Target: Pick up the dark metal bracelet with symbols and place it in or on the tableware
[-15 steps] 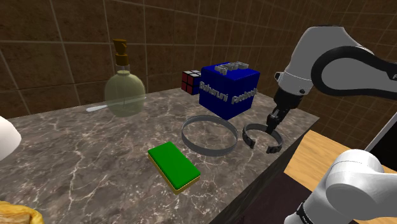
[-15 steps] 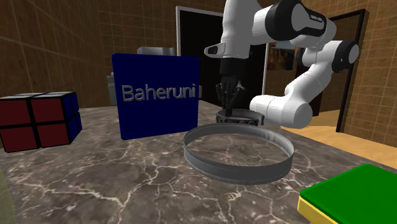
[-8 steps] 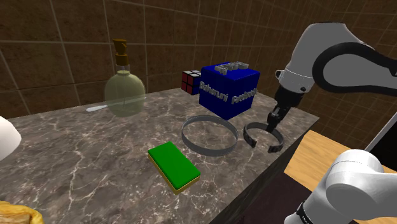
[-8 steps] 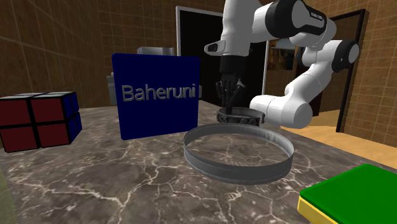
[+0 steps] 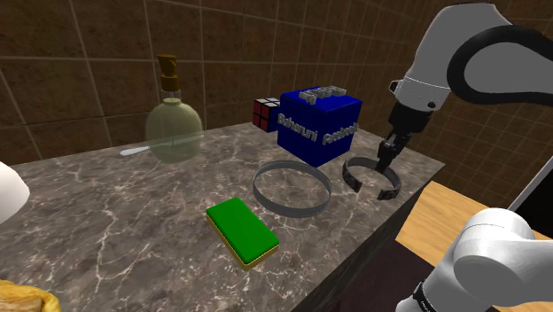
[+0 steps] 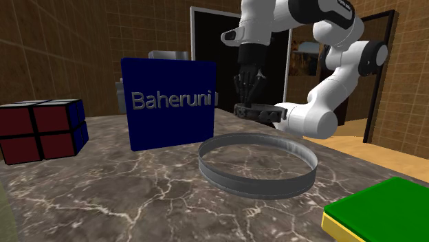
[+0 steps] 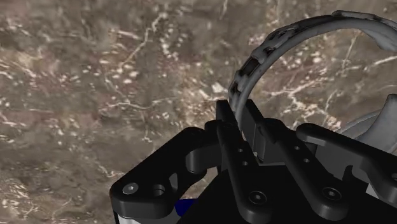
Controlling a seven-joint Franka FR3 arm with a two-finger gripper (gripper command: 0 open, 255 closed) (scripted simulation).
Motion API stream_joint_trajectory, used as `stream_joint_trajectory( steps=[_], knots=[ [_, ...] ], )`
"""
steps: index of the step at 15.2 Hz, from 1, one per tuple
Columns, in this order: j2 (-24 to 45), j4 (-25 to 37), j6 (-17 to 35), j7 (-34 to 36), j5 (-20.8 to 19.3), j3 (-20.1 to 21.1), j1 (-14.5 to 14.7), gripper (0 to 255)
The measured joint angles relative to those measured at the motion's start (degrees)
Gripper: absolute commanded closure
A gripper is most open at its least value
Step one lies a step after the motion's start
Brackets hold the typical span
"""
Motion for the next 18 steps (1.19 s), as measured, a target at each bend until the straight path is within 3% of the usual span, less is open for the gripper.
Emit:
stream_joint_trajectory(
  steps=[9,18],
  knots=[
    [2.7,8.3,-5.6,0.0,-0.3,-0.3,-0.2,255],
    [17.0,17.8,-0.5,7.7,4.1,8.2,0.4,255]
  ],
)
